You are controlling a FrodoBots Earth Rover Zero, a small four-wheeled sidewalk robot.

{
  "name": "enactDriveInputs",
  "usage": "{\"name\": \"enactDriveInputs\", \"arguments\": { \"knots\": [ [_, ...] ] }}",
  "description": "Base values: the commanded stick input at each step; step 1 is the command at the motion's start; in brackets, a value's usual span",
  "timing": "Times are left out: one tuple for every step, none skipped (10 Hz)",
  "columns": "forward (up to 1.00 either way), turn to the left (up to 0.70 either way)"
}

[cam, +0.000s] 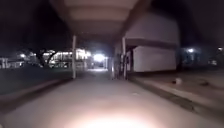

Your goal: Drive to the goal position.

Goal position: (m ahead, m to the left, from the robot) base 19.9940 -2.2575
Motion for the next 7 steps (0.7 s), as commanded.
{"name": "enactDriveInputs", "arguments": {
  "knots": [
    [1.00, 0.24],
    [1.00, 0.13],
    [1.00, 0.05],
    [1.00, 0.03],
    [1.00, 0.03],
    [1.00, 0.03],
    [1.00, 0.03]
  ]
}}
